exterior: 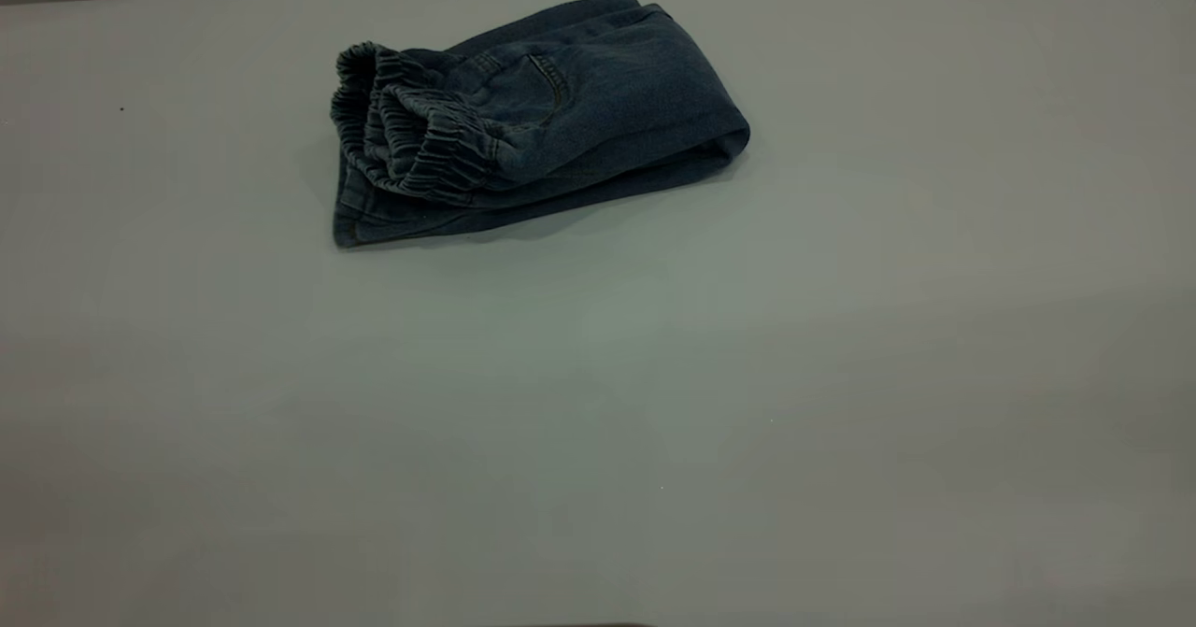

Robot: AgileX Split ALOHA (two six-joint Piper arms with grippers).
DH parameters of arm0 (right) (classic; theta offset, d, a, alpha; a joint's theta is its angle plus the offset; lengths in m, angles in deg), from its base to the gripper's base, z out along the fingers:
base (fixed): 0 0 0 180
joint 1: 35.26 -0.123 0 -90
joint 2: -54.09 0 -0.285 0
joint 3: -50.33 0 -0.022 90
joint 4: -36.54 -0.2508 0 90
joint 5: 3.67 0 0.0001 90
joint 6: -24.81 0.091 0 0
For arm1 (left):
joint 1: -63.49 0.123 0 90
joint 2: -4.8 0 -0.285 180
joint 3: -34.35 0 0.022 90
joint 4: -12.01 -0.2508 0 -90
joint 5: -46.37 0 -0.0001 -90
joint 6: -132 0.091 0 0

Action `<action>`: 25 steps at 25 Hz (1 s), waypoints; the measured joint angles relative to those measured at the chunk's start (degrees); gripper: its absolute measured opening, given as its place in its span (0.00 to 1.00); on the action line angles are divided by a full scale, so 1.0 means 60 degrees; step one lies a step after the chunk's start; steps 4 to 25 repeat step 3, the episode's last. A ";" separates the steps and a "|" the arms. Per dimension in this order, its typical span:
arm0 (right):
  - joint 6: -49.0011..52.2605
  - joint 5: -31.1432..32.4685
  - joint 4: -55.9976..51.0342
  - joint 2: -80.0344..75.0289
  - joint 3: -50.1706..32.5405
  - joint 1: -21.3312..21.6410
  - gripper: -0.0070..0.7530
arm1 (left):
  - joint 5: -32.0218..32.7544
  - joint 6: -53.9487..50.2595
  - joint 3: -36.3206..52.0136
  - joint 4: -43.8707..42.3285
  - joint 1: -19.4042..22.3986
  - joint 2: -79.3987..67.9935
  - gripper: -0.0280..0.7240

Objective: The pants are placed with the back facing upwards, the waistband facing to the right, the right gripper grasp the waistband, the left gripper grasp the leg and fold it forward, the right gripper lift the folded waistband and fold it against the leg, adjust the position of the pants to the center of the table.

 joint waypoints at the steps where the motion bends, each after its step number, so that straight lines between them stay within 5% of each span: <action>1: 0.0000 0.0000 0.0000 0.0000 0.0000 0.0000 0.77 | 0.0000 0.0000 0.0000 0.0000 0.0000 0.0000 0.65; 25: 0.0000 0.0000 0.0000 0.0000 0.0000 0.0000 0.77 | 0.0000 0.0000 0.0000 0.0000 0.0000 0.0000 0.65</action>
